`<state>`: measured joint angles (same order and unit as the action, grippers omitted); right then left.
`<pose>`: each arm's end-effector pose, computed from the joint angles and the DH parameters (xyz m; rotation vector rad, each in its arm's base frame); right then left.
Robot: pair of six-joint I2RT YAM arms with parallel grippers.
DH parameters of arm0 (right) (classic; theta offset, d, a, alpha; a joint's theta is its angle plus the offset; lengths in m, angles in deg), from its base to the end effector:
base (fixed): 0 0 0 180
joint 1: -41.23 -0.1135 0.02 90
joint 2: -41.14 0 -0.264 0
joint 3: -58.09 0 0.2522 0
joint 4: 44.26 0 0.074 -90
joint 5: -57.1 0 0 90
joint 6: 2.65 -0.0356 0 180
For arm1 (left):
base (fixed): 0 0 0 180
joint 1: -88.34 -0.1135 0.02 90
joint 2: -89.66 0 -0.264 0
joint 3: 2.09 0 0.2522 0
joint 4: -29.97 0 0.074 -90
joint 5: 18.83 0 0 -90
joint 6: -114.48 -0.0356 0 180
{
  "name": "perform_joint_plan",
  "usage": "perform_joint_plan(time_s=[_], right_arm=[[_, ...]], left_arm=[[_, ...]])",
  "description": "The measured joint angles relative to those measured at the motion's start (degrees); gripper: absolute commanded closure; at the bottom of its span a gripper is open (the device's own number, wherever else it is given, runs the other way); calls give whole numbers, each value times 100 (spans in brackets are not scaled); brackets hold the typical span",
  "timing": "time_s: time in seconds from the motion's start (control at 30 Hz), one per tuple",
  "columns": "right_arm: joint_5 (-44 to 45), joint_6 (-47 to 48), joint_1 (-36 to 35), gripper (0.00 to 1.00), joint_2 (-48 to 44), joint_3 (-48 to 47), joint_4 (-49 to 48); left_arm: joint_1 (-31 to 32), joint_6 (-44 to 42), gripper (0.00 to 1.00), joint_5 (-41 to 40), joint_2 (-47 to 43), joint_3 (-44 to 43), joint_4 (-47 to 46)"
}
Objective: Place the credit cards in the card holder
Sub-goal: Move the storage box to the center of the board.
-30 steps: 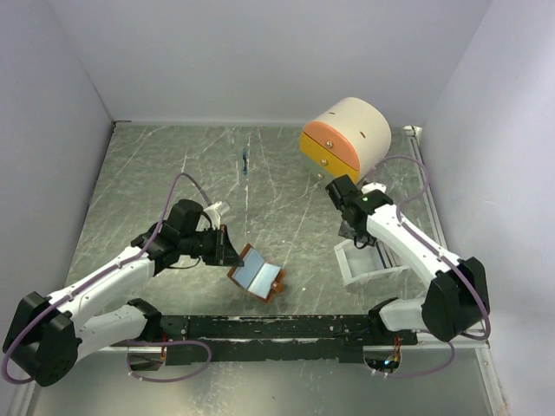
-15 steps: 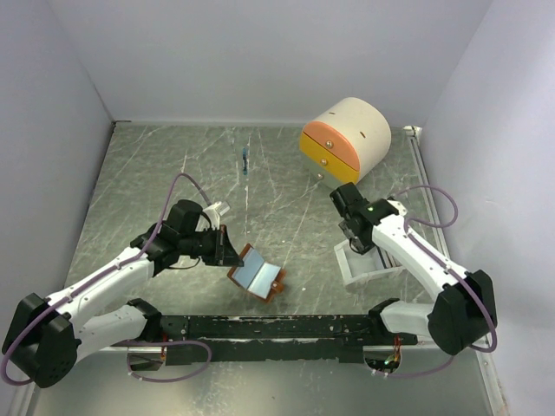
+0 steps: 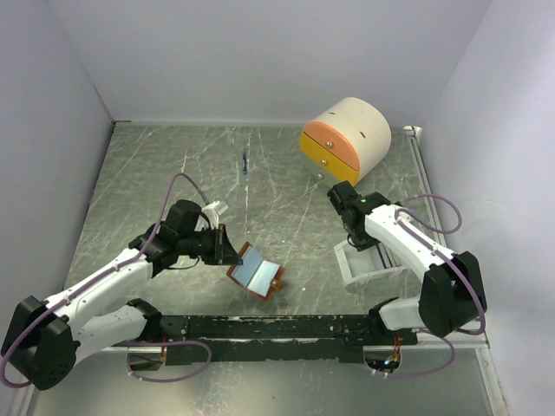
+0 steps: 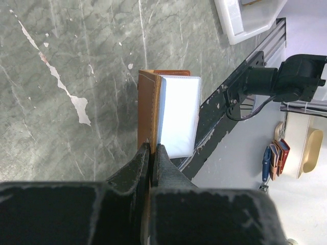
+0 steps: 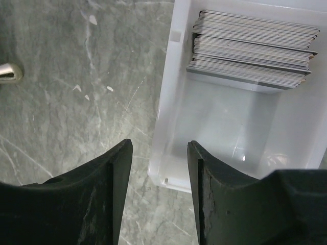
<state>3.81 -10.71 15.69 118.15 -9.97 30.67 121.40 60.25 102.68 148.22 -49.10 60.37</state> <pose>0.2083 0.0760 0.2296 1.5232 2.0012 -0.2758 0.1633 -0.1285 0.2185 0.2531 2.4865 -1.2019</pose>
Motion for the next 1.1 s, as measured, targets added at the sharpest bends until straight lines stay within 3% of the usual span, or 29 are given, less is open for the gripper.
perform_joint_plan(time_s=[0.13, 0.33, 0.43, 0.6, 0.83, 1.1], right_arm=[[0, -50, 68, 57, 125, 0, -50], [-90, 129, 85, 70, 175, 4, -348], [-160, 254, 85, 71, 173, 103, -531], [-256, 278, 87, 62, 175, 199, -649], [-232, 273, 96, 68, 186, 28, -584], [-240, 92, 101, 68, 190, 28, -514]], left_arm=[[2, 0, 93, -68, -125, 2, 15], [2, -2, 93, -83, -136, 0, 42], [4, -2, 93, -83, -136, 2, 46], [11, -2, 93, -85, -120, 0, 50], [13, -2, 93, -140, -111, 0, 50], [24, 0, 93, -186, -122, 0, 57]])
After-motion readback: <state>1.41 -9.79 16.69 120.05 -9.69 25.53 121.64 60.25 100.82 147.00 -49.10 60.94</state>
